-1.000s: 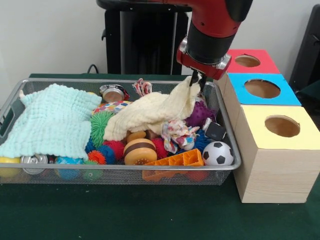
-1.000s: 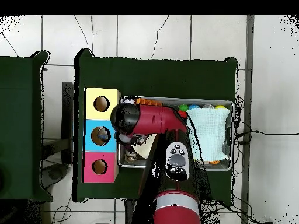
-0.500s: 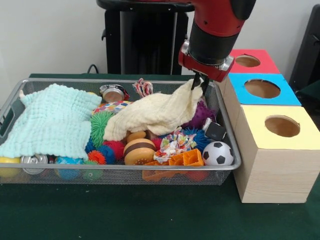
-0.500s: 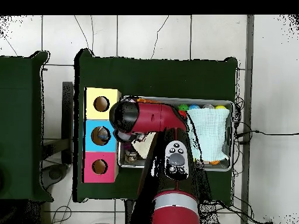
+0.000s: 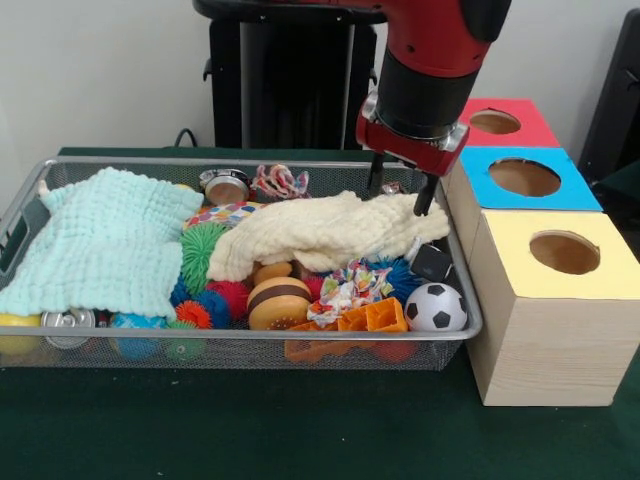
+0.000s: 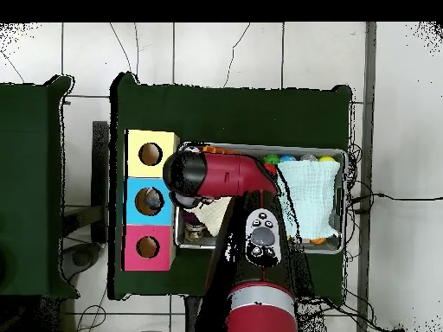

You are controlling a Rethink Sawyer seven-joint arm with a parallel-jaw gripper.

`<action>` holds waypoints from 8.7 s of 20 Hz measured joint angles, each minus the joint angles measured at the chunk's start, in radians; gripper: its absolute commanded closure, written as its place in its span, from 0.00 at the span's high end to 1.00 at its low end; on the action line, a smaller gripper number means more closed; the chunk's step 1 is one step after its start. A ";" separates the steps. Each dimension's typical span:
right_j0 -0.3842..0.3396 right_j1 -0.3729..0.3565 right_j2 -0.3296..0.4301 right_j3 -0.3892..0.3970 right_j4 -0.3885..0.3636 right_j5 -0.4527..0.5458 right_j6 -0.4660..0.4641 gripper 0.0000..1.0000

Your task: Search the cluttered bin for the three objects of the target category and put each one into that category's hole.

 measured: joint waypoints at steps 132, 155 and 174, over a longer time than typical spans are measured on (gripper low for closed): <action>-0.621 0.042 0.300 -0.131 -0.320 0.288 -0.281 1.00; -0.616 0.092 0.315 -0.122 -0.449 0.150 -0.281 1.00; -0.567 0.098 0.315 -0.022 -0.453 0.008 -0.281 1.00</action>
